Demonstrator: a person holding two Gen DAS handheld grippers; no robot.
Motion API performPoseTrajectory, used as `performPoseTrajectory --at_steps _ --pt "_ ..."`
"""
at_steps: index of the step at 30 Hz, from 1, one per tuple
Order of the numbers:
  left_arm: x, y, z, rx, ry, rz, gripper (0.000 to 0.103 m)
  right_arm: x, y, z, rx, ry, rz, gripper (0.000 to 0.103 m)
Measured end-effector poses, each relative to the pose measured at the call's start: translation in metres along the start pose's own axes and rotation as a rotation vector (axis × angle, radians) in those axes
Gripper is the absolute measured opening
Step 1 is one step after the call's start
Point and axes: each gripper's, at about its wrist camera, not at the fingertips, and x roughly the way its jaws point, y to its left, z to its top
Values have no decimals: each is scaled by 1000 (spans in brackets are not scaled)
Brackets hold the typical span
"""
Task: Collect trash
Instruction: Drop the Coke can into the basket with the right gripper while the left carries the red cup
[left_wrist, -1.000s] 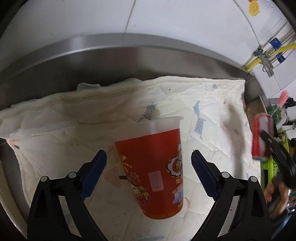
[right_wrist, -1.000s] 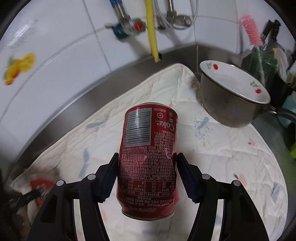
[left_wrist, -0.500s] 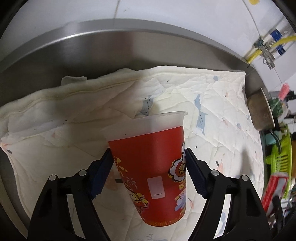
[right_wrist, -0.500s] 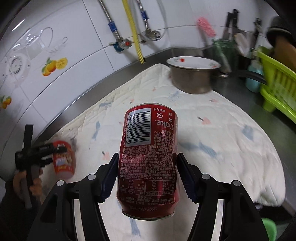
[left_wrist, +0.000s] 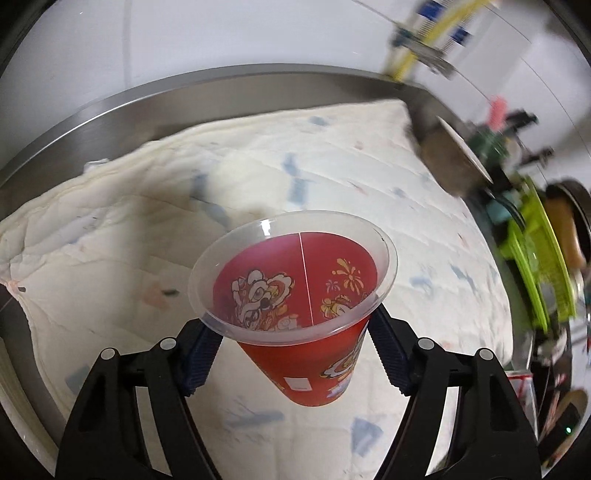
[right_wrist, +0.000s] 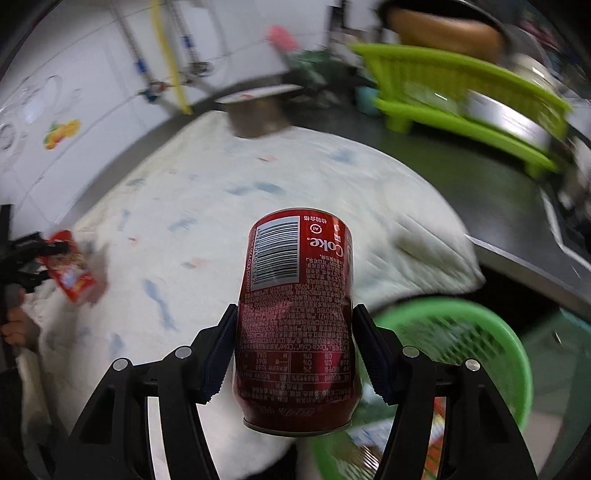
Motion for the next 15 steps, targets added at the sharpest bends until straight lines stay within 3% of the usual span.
performPoseTrajectory --at_steps 7,15 --pt "-16 -61 -35 134 27 -96 73 -4 -68 -43 118 67 -151 60" --pt "-21 -150 -87 342 101 -224 73 3 -112 -77 203 130 -214 57"
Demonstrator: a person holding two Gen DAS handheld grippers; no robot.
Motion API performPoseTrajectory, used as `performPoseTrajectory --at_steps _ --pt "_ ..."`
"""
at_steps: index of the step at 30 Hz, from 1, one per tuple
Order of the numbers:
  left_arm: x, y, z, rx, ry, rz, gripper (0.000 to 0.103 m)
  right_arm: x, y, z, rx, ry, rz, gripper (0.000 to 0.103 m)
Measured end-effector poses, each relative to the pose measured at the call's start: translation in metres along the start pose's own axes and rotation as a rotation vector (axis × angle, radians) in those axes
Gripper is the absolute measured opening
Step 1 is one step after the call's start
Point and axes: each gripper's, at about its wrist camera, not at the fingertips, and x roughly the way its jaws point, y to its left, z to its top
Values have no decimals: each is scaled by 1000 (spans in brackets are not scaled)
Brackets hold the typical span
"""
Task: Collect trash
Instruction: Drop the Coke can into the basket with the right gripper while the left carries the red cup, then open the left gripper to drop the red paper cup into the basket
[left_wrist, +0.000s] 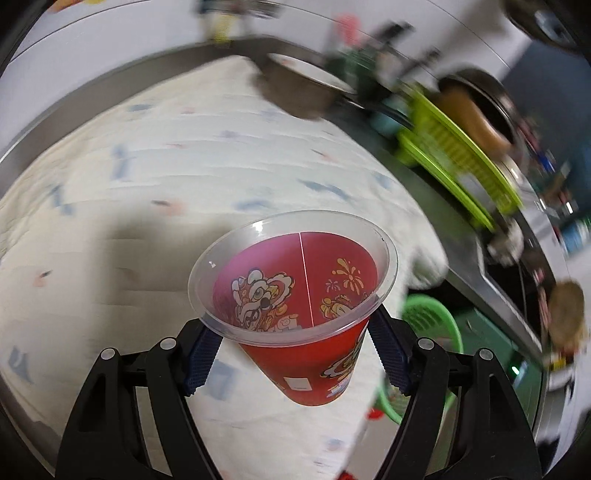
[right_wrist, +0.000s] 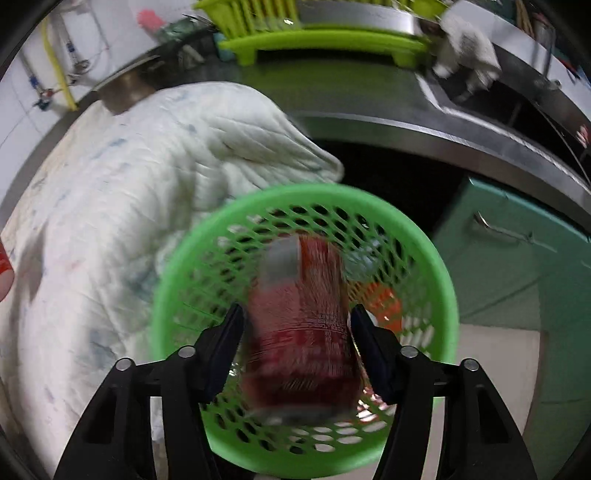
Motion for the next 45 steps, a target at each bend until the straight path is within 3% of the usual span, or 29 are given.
performPoseTrajectory --at_steps 4,12,21,31,45 --pt "18 -54 -11 110 46 -49 73 9 -19 -9 40 26 -8 52" --pt "55 -133 -31 266 128 -124 73 -18 -46 -23 117 -28 8 52" --pt "114 -192 -65 398 239 -117 74 -55 -60 -36 158 -107 32 56" --pt "155 -202 -93 450 343 -61 75 -74 -62 -58 188 -120 51 57" --pt "151 -205 -101 473 348 -64 79 -88 -54 -63 183 -143 68 58"
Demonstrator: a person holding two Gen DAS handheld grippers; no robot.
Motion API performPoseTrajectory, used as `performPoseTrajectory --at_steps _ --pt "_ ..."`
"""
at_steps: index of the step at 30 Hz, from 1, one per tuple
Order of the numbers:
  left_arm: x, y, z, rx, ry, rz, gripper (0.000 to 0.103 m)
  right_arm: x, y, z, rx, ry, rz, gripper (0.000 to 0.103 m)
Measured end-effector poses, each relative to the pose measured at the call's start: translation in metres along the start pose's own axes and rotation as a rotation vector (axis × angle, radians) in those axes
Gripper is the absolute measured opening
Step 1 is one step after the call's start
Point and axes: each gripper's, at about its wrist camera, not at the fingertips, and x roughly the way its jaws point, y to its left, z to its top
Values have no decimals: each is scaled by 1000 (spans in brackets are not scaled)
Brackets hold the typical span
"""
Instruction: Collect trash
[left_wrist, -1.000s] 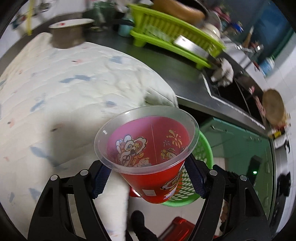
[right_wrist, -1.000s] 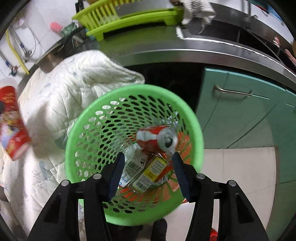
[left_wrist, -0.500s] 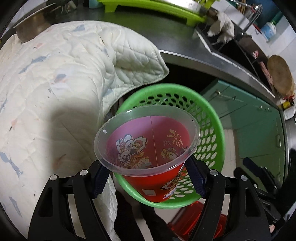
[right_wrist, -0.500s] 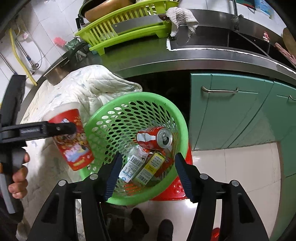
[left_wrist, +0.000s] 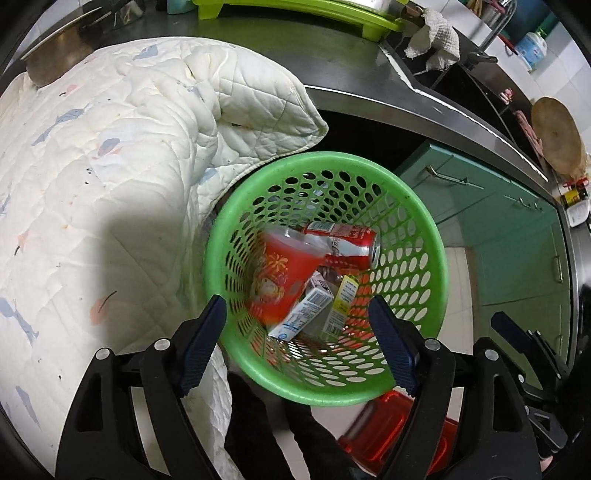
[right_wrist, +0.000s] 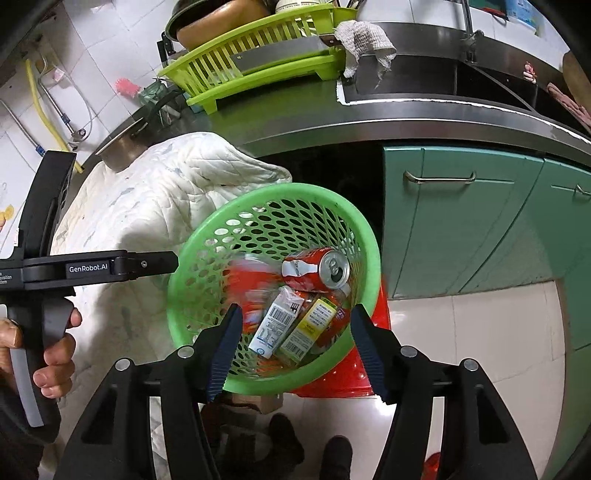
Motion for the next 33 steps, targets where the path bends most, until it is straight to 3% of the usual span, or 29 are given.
performPoseTrajectory --at_steps 9,21,33 --pt "-25 6 -4 -11 -51 8 82 -10 11 3 -25 -22 10 61" --pt "-101 50 -25 -80 -235 94 86 -23 58 11 -125 -45 55 68" --pt "-172 110 -62 -192 -415 220 90 -29 132 33 -280 -77 128 74"
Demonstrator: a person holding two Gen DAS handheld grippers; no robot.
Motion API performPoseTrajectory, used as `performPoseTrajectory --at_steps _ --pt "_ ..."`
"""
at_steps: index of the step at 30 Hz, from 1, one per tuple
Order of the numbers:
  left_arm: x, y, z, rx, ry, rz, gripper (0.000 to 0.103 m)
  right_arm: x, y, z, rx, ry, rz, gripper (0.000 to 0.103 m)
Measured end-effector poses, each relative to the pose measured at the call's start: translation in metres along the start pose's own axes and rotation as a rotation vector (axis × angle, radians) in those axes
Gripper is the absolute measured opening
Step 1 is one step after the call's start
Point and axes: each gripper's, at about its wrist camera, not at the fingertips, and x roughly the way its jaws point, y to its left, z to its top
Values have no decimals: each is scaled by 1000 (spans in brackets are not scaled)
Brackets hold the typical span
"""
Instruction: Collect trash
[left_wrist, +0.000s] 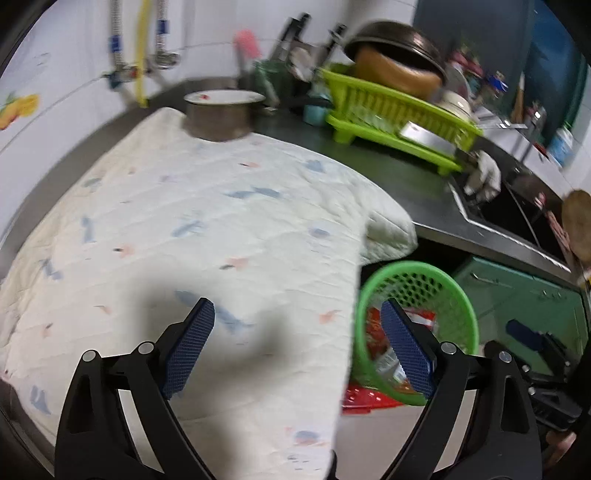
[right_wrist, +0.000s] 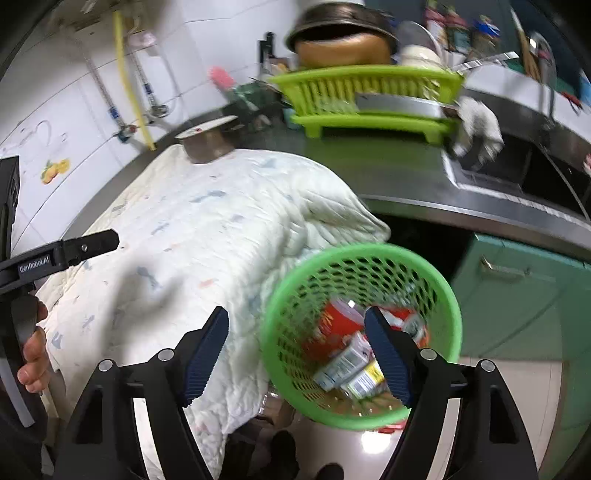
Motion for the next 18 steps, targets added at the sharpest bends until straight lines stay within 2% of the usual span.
performPoseTrajectory --at_steps 11,14,18 --pt "-46 58 -10 -23 -84 136 90 -2 62 34 -105 -65 44 81" --pt "-59 68 -11 -54 -105 147 97 -5 73 38 -101 -74 62 82" --pt "-79 75 -14 -64 -168 205 98 -10 85 43 -113 -91 69 84"
